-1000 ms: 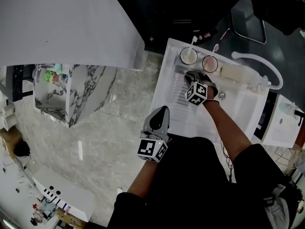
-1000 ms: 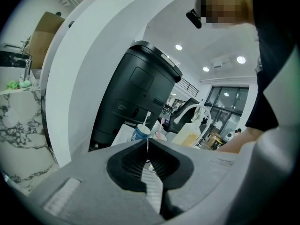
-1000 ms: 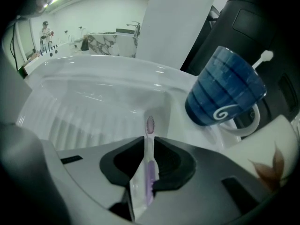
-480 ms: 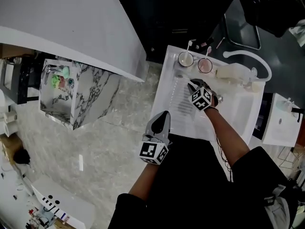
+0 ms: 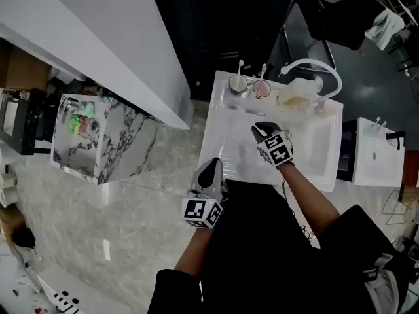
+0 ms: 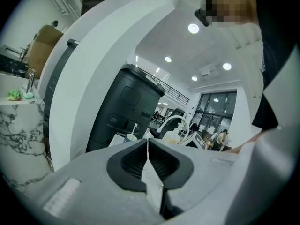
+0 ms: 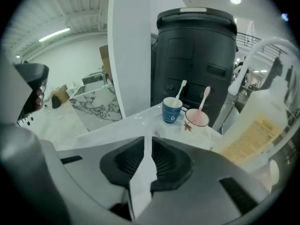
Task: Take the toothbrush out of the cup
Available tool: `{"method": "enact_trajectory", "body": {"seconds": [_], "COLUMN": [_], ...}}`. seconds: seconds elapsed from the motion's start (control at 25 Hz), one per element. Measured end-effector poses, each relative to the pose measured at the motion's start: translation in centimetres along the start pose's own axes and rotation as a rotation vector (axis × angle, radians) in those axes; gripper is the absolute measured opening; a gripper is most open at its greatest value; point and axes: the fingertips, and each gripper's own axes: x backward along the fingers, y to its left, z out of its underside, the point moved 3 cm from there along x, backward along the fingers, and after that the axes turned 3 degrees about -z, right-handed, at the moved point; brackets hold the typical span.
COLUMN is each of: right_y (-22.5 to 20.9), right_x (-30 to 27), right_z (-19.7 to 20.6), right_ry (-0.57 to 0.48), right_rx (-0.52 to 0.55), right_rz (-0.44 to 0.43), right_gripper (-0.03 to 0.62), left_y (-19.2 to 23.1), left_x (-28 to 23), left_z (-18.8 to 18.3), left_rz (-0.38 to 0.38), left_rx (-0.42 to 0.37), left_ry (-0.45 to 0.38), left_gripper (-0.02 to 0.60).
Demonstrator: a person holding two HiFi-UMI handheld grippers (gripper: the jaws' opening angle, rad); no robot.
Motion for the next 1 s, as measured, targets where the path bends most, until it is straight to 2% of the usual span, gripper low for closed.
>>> {"method": "enact_trajectory", "body": {"seconds": [0.16,0.28,0.36,0.44,0.52,0.68,0.84,1.0], "right_y": [1.9,2.6,2.7,2.5,1.8,-0.6,-2.8,-5.0], "right_x": [4.9,8.4,10.5,12.3,13.5,15.3,16.6,16.9], "right_z": [-0.3,0.1,0.9,1.5,1.8,2.0,2.5,3.8], "right_ry": [-0.089,-0.157,-0.189,-0.214,-0.232,-0.261,-0.289,-0.294], "right_rx": [-0.101,-0.193,-0.231,-0.249,-0.264,-0.298,-0.323,-0.346], "right_rz": [0.006,0.02,0.032,0.038,0.043,0.069,0.088,0.078], "right_gripper": [0.043,0.011,0.002,0.002,0.002,0.001,0.002,0.002], "left_y": [-0.4,-0.7,-1.5,-2.8,-4.0,-5.2,-5.8,-6.2], "left_x": [0.9,0.2,-0.7,-2.1,-4.1,-9.3,-15.4,-21.6], "left_z": [-0.3,0.0,0.0,-0.2,-0.7,-1.2,-1.4,-1.0], "left_rz": [0.021,0.03,0.04,0.063,0.091,0.123,0.121,0.115], "left_rx": [0.017,0.024,-0.007,-0.084,-0.136,-0.104,-0.131,-0.125], "left_ry": [-0.033,-0.032,-0.02,-0.007,0.0,0.049,0.099,0.142], "left_gripper": [0.021,0.022,0.023,0.023,0.023,0.023,0.023,0.025]}}
